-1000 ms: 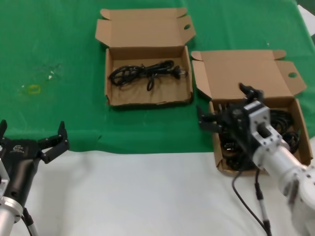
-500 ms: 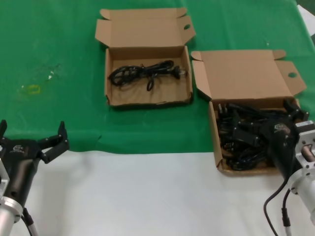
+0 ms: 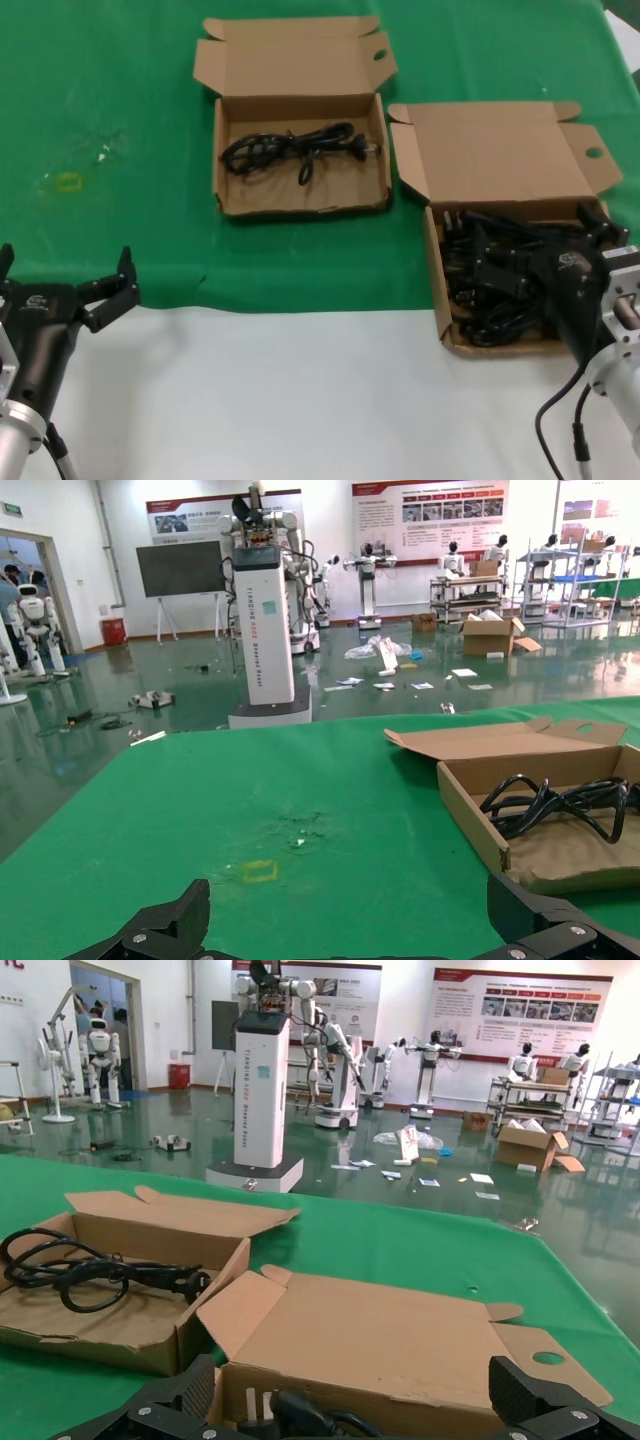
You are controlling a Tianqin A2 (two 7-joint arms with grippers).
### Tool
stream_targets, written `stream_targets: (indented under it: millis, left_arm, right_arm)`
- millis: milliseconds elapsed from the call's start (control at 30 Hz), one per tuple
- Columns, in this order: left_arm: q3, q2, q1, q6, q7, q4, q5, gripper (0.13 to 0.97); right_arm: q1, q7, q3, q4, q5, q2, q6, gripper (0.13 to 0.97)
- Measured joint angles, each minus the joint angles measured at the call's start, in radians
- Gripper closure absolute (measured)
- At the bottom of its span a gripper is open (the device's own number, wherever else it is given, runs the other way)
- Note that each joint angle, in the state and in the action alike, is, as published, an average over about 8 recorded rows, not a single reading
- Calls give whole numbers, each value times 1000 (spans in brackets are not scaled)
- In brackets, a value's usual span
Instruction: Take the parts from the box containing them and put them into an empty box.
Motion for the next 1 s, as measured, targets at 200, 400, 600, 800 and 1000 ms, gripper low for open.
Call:
stream_targets:
  millis: [200,400,600,800,1000]
  left_arm:
    - [0,0,0,0,0,0,0,132]
    - [0,0,0,0,0,0,0,132]
    - [0,0,0,0,0,0,0,132]
    - [0,0,0,0,0,0,0,132]
    - [0,0,0,0,0,0,0,132]
  right_arm:
    - [0,0,0,0,0,0,0,129]
    - [0,0,0,0,0,0,0,129]
    - [0,0,0,0,0,0,0,129]
    - [0,0,0,0,0,0,0,129]
    - [0,0,0,0,0,0,0,129]
